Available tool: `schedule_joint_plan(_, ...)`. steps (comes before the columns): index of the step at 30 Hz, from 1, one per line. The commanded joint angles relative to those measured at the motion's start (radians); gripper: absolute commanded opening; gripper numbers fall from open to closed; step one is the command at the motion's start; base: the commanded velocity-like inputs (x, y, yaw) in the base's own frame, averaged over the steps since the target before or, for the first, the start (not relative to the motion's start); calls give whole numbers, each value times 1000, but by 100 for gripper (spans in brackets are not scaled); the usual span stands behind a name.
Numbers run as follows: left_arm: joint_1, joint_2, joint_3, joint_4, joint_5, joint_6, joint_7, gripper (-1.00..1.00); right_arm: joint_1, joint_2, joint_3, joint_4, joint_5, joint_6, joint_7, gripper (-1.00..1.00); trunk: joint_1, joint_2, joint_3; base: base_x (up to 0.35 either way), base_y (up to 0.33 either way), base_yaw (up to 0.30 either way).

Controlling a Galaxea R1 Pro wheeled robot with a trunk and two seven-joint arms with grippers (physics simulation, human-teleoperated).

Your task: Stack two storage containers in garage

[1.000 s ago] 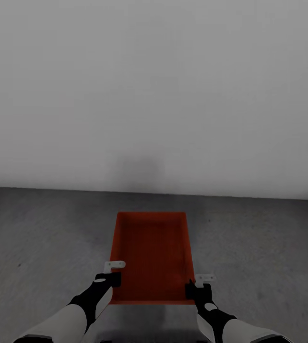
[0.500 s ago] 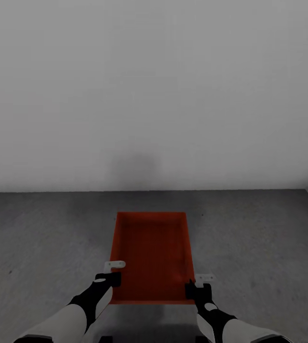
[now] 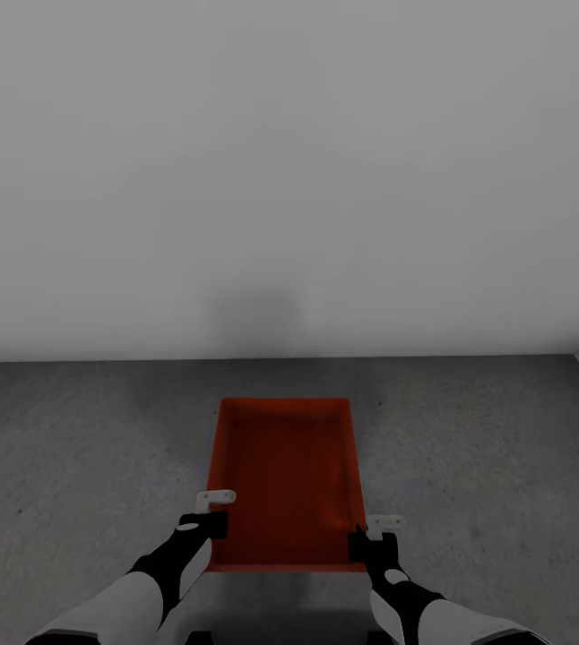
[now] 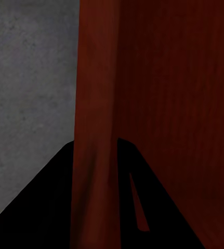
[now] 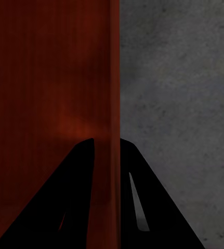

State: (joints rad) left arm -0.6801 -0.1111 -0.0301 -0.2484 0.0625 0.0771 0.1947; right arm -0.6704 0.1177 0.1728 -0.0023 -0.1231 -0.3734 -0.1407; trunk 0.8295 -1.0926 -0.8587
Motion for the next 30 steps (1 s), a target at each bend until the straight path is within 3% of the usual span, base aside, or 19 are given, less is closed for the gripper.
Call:
schedule_joint_plan(1, -1, 1, 67, -6, 16, 7, 11, -100, 0, 0, -36, 7, -39, -9, -11, -100, 0, 0, 0, 0, 0, 0)
schedule_joint_plan(7, -1, 1, 67, -6, 16, 7, 11, -100, 0, 0, -36, 7, -39, -10, -11, -100, 0, 0, 0, 0, 0, 0)
schedule_joint_plan(30, -1, 0, 67, -5, 16, 9, 11, -100, 0, -1, -36, 7, -39, -9, -11, -100, 88, -161, -73, 0, 0, 0)
